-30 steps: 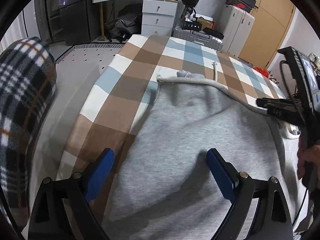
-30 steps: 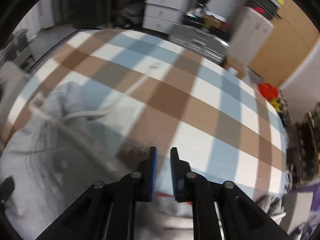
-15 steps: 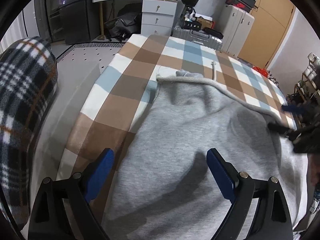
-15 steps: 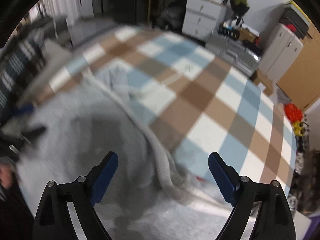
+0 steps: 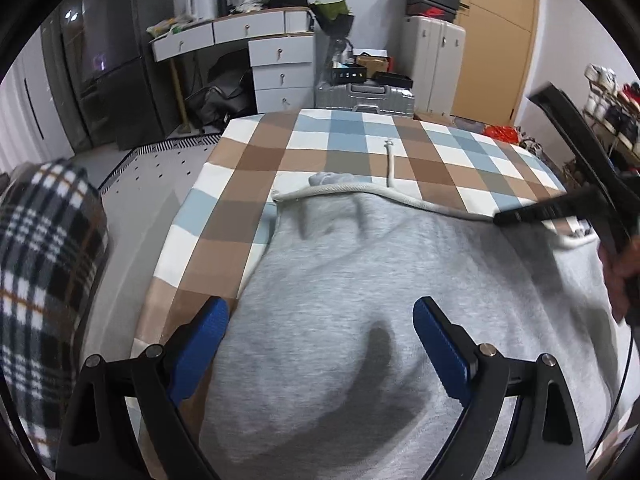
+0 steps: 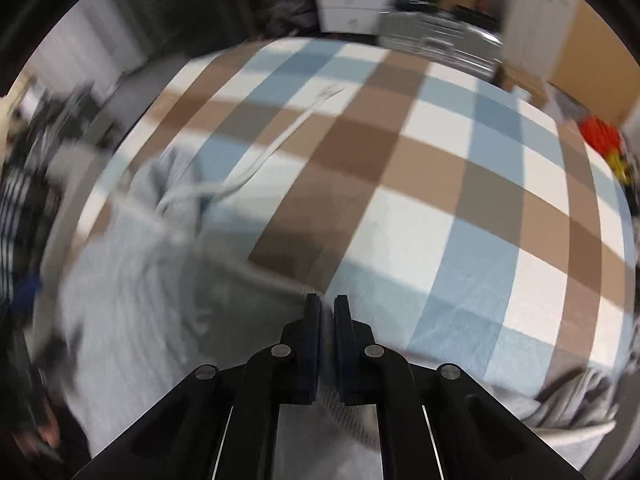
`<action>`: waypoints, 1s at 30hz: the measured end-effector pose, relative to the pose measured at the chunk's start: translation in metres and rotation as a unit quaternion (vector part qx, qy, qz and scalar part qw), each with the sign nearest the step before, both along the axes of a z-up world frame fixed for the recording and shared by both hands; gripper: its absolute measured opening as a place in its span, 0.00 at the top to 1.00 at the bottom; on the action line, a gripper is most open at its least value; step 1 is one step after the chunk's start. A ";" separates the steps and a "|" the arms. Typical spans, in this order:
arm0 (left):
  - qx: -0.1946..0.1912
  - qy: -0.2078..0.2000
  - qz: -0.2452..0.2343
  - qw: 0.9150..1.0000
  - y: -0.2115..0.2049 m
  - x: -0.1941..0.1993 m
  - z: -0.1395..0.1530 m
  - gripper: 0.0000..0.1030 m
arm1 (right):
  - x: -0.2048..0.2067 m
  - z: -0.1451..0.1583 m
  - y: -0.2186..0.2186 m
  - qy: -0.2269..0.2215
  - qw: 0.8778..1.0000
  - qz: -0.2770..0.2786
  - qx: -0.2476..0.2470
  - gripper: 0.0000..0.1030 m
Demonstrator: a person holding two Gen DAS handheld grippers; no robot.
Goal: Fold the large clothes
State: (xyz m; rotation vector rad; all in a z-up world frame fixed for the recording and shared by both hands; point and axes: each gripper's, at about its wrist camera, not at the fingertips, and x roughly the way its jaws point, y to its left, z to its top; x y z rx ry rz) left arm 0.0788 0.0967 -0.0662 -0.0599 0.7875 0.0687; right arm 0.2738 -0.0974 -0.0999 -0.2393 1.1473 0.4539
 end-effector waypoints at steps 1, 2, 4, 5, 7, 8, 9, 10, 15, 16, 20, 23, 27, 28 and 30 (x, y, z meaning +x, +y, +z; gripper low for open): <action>0.003 0.001 0.000 1.000 -0.001 0.000 0.000 0.11 | 0.004 -0.001 0.000 -0.014 1.000 -0.012 -0.016 1.00; 0.006 0.003 0.000 1.000 -0.001 0.001 -0.001 0.11 | 0.009 -0.004 0.000 -0.024 0.999 -0.026 -0.029 1.00; 0.007 0.007 0.004 1.000 0.001 0.002 -0.002 0.12 | 0.016 -0.005 -0.003 -0.039 0.997 -0.050 -0.041 1.00; 0.006 0.009 0.009 1.000 0.004 0.003 -0.003 0.12 | 0.018 -0.001 -0.006 -0.053 0.996 -0.059 -0.034 0.97; 0.001 0.011 0.021 1.000 0.008 0.003 -0.003 0.12 | 0.015 0.017 -0.007 -0.083 0.995 -0.060 0.002 0.97; -0.005 0.012 0.027 1.000 0.011 0.002 -0.003 0.12 | 0.012 0.024 -0.006 -0.088 0.995 -0.046 0.023 0.96; -0.013 0.013 0.034 0.999 0.015 0.002 -0.003 0.12 | 0.004 0.034 0.001 -0.086 0.995 -0.015 0.051 0.93; -0.017 0.014 0.039 0.999 0.018 0.002 -0.003 0.12 | -0.003 0.040 0.011 -0.082 0.994 0.019 0.065 0.76; -0.035 0.009 0.051 0.998 0.025 -0.003 0.000 0.12 | -0.036 0.043 0.067 -0.098 0.987 0.128 0.029 0.22; -0.033 0.006 0.053 0.998 0.026 -0.004 0.000 0.12 | -0.038 0.038 0.079 -0.089 0.986 0.141 0.021 0.22; -0.035 0.002 0.060 0.998 0.035 -0.006 0.000 0.12 | -0.032 0.013 0.116 -0.062 0.984 0.168 -0.006 0.22; -0.044 0.007 0.065 0.997 0.043 -0.003 -0.002 0.12 | -0.025 0.000 0.133 -0.039 0.983 0.178 -0.004 0.24; -0.034 0.014 0.066 0.997 0.048 0.000 -0.007 0.12 | -0.015 -0.012 0.145 -0.006 0.983 0.185 0.004 0.79; -0.033 0.015 0.066 0.997 0.049 0.000 -0.007 0.12 | -0.013 -0.014 0.148 0.002 0.982 0.188 0.000 0.86; -0.036 0.020 0.065 0.997 0.051 0.001 -0.008 0.12 | -0.009 -0.014 0.149 0.015 0.985 0.174 0.008 0.87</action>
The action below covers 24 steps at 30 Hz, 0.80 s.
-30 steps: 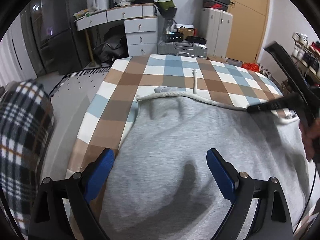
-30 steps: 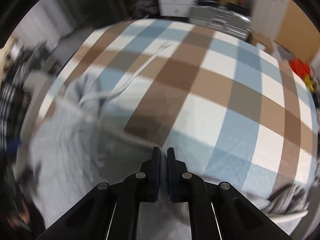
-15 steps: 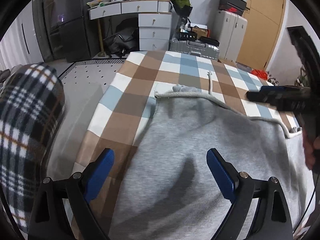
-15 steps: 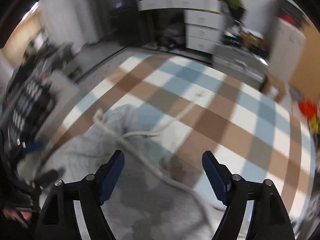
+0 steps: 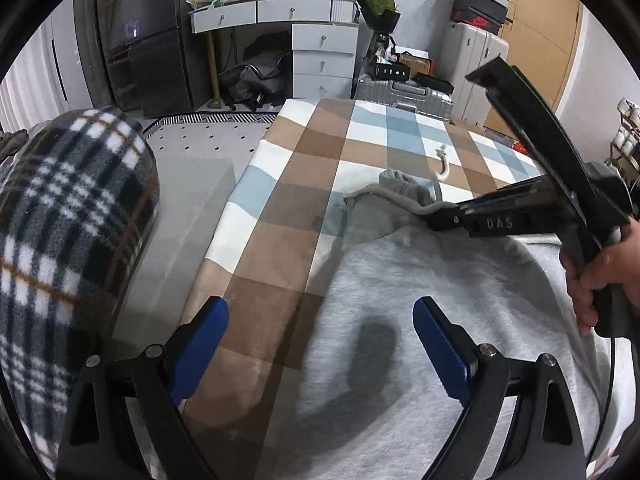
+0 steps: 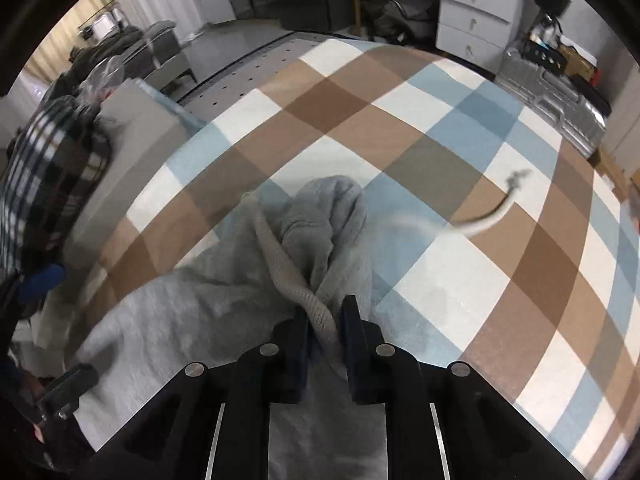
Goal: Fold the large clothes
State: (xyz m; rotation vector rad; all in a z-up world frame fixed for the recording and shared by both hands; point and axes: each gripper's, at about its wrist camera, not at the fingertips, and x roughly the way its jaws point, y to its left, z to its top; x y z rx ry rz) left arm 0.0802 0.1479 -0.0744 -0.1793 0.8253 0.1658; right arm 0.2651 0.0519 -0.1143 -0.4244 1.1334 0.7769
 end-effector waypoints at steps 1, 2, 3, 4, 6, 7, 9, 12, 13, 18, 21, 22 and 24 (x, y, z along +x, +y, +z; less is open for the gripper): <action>-0.002 0.002 0.001 1.000 0.001 0.000 0.000 0.12 | 0.003 0.001 -0.001 0.011 1.000 -0.007 0.012 0.87; -0.004 0.004 0.002 1.000 0.001 0.000 -0.001 0.12 | 0.006 0.006 -0.003 0.010 1.000 -0.013 0.027 0.89; -0.007 0.006 0.002 1.000 0.001 0.000 -0.001 0.12 | 0.008 0.010 -0.006 0.012 0.999 -0.018 0.042 0.89; -0.007 0.006 0.001 1.000 0.001 -0.001 -0.001 0.12 | 0.011 0.014 -0.009 0.016 0.998 -0.026 0.062 0.90; -0.005 0.006 -0.005 1.000 -0.003 -0.001 -0.001 0.12 | 0.017 0.023 -0.017 0.017 0.993 -0.049 0.108 0.91; -0.002 0.007 -0.007 1.000 -0.005 -0.001 -0.001 0.12 | 0.020 0.026 -0.020 0.020 0.990 -0.058 0.129 0.93; 0.006 0.009 -0.012 1.000 -0.010 0.001 -0.003 0.12 | 0.028 0.025 -0.022 0.018 0.985 -0.084 0.150 0.93; 0.015 0.016 -0.014 1.000 -0.011 0.002 -0.005 0.12 | 0.033 0.009 -0.007 0.006 0.990 -0.099 0.103 0.93; 0.017 0.018 -0.013 1.000 -0.010 0.003 -0.006 0.12 | 0.034 0.006 0.000 -0.013 0.992 -0.096 0.079 0.92; 0.013 0.023 -0.006 1.000 -0.004 0.004 -0.008 0.11 | 0.048 0.027 0.000 -0.087 0.982 -0.161 0.054 0.88; 0.010 0.023 0.000 1.000 0.000 0.002 -0.006 0.12 | 0.044 0.049 -0.006 -0.072 0.983 -0.134 0.107 0.63; 0.006 0.023 0.001 1.000 0.001 0.002 -0.006 0.12 | 0.038 0.052 0.000 -0.066 0.987 -0.107 0.097 0.39; -0.006 0.022 0.007 1.000 0.004 0.000 -0.004 0.12 | 0.025 0.050 0.016 -0.062 0.994 -0.047 0.079 0.32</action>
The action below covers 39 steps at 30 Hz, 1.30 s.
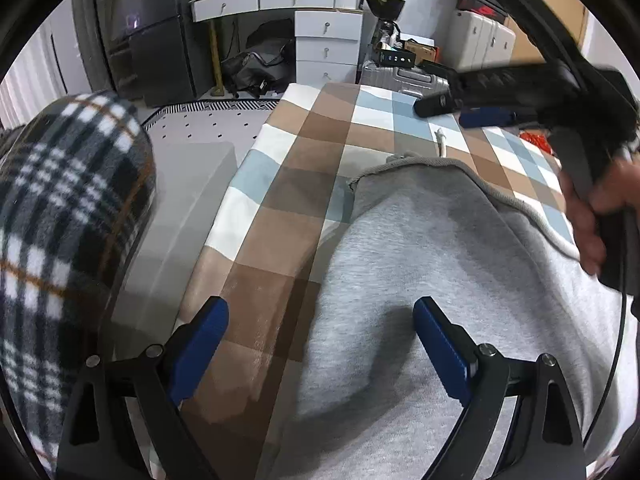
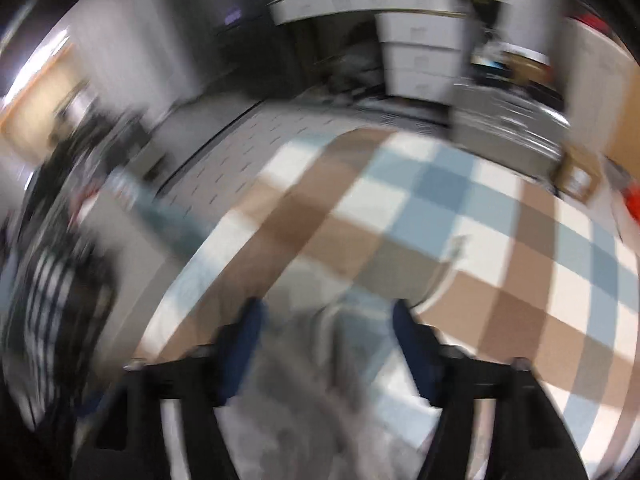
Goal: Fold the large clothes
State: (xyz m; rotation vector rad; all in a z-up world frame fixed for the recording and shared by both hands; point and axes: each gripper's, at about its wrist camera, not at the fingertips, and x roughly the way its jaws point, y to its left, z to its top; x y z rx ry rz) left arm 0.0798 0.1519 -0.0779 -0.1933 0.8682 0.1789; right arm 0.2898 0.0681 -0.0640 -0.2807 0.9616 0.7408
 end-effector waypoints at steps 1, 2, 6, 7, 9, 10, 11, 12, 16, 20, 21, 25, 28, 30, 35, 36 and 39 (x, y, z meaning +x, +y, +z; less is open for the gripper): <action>-0.006 -0.002 0.001 1.000 0.001 -0.002 0.001 0.12 | -0.008 -0.002 0.007 -0.009 1.000 0.024 -0.016 0.33; -0.009 -0.005 0.001 1.000 0.002 -0.003 0.002 0.12 | -0.018 -0.007 0.018 -0.022 0.998 0.049 -0.041 0.32; -0.009 -0.012 0.015 1.000 0.009 -0.007 0.003 0.12 | -0.034 -0.045 0.049 -0.025 0.986 0.089 -0.142 0.34; -0.014 -0.011 0.017 1.000 0.010 -0.006 0.003 0.12 | -0.033 -0.053 0.054 -0.022 0.983 0.088 -0.158 0.34; -0.023 -0.009 0.019 1.000 0.013 -0.005 0.002 0.12 | -0.027 -0.071 0.063 -0.014 0.980 0.079 -0.180 0.49; -0.023 -0.009 0.020 0.999 0.014 -0.004 0.001 0.12 | -0.024 -0.074 0.064 -0.010 0.980 0.073 -0.183 0.58; -0.022 -0.008 0.020 1.000 0.014 -0.003 0.001 0.12 | -0.021 -0.073 0.064 -0.004 0.983 0.070 -0.170 0.79; -0.021 -0.008 0.019 1.000 0.013 -0.002 0.001 0.12 | -0.019 -0.071 0.065 0.000 0.985 0.069 -0.157 0.87; -0.017 -0.006 0.012 1.000 0.010 0.000 0.000 0.12 | -0.007 -0.067 0.067 0.012 0.989 0.044 -0.142 0.87; -0.002 -0.006 0.008 1.000 0.005 0.000 -0.002 0.12 | 0.013 -0.060 0.058 0.051 0.995 0.008 -0.082 0.86; 0.005 -0.003 0.005 1.000 0.001 0.001 -0.004 0.12 | 0.017 -0.057 0.054 0.053 0.996 0.002 -0.071 0.86; 0.018 0.004 -0.003 1.000 -0.003 0.004 -0.006 0.12 | 0.013 -0.033 0.039 -0.002 0.999 -0.020 -0.048 0.69; 0.036 0.018 -0.007 0.999 -0.005 0.007 -0.009 0.12 | -0.002 -0.002 0.006 -0.027 0.999 -0.024 0.001 0.44; 0.040 0.023 -0.009 0.999 -0.004 0.006 -0.009 0.11 | -0.018 0.018 -0.021 -0.042 0.998 -0.040 0.024 0.39; 0.061 0.032 -0.043 0.997 0.000 0.001 -0.010 0.11 | -0.096 0.055 -0.131 -0.059 0.993 -0.070 0.074 0.19; 0.061 0.036 -0.059 0.996 0.001 0.000 -0.012 0.12 | -0.119 0.059 -0.159 -0.061 0.990 -0.086 0.089 0.18; 0.023 0.031 -0.088 0.995 0.005 -0.013 -0.009 0.11 | -0.186 0.057 -0.225 -0.062 0.982 -0.121 0.128 0.09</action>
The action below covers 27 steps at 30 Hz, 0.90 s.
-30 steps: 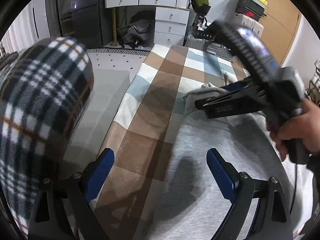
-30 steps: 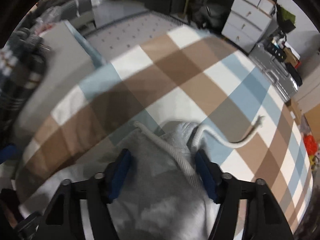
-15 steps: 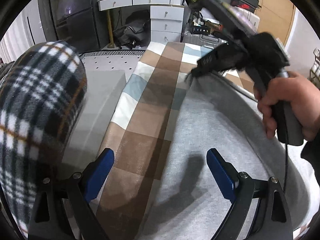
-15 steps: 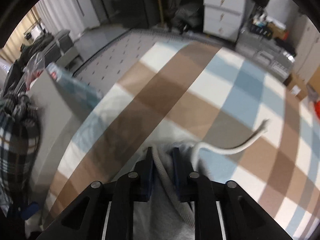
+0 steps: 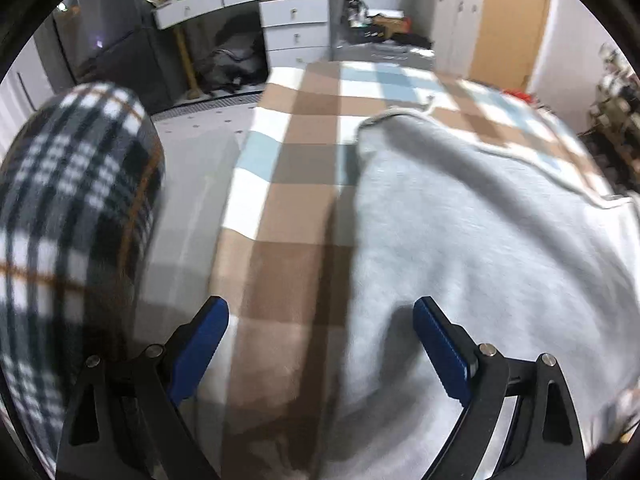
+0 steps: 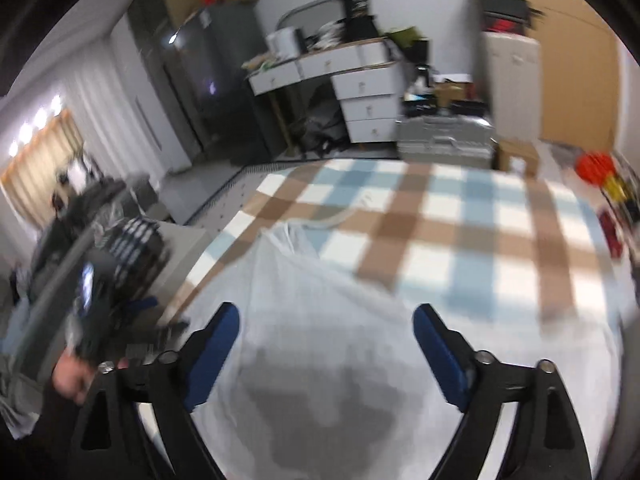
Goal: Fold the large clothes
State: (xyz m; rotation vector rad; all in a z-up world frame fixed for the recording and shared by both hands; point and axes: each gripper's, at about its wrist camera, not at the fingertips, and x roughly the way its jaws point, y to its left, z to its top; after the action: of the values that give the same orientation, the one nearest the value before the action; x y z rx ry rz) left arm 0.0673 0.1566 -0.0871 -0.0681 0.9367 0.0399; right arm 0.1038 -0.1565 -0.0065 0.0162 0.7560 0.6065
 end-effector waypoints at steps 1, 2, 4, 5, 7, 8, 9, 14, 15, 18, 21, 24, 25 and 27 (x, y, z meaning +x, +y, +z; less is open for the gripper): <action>-0.034 0.008 -0.016 0.999 0.001 -0.005 -0.003 0.11 | -0.023 -0.004 -0.018 -0.007 1.000 -0.004 0.016 0.05; -0.059 0.023 -0.023 0.998 0.001 -0.006 -0.007 0.11 | -0.047 -0.006 -0.035 -0.017 0.999 -0.013 0.030 0.02; -0.078 0.059 -0.039 0.994 -0.005 -0.007 -0.019 0.12 | -0.086 -0.016 -0.059 -0.041 0.997 -0.020 0.062 0.00; -0.068 0.068 -0.040 0.995 -0.009 -0.008 -0.022 0.12 | -0.101 -0.020 -0.067 -0.047 0.996 -0.024 0.075 0.00; -0.066 0.063 -0.047 0.995 -0.015 -0.011 -0.021 0.12 | -0.118 -0.027 -0.084 -0.054 0.991 -0.025 0.116 0.00; -0.069 0.057 -0.049 0.995 -0.016 -0.011 -0.019 0.12 | -0.123 -0.029 -0.092 -0.059 0.989 -0.031 0.133 0.00; -0.075 0.053 -0.055 0.994 -0.017 -0.010 -0.018 0.12 | -0.129 -0.034 -0.104 -0.069 0.983 -0.045 0.163 0.00; -0.141 0.100 -0.079 0.982 -0.016 -0.002 -0.032 0.12 | -0.120 -0.037 -0.141 -0.039 0.975 -0.097 0.195 0.00; -0.149 0.094 -0.080 0.981 -0.014 -0.003 -0.032 0.14 | -0.118 -0.040 -0.146 -0.039 0.974 -0.114 0.192 0.00; -0.144 0.093 -0.085 0.982 -0.011 -0.005 -0.031 0.62 | -0.102 -0.056 -0.151 0.008 0.976 -0.135 0.168 0.00; -0.194 0.112 -0.081 0.971 0.000 -0.011 -0.037 0.86 | -0.086 -0.077 -0.154 0.061 0.975 -0.165 0.136 0.00; -0.194 0.110 -0.088 0.971 0.000 -0.020 -0.037 0.89 | -0.069 -0.099 -0.157 0.109 0.969 -0.196 0.102 0.00; -0.192 0.108 -0.089 0.971 0.000 -0.024 -0.036 0.90 | -0.070 -0.100 -0.157 0.107 0.970 -0.199 0.085 0.00; -0.177 0.110 -0.086 0.974 -0.002 -0.028 -0.036 0.91 | -0.070 -0.099 -0.148 0.102 0.973 -0.206 0.019 0.01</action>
State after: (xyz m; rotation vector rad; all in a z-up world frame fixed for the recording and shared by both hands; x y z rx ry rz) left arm 0.0391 0.1550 -0.1227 -0.3175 1.1614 -0.2868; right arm 0.0342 -0.3043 -0.1058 0.2687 0.9097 0.2246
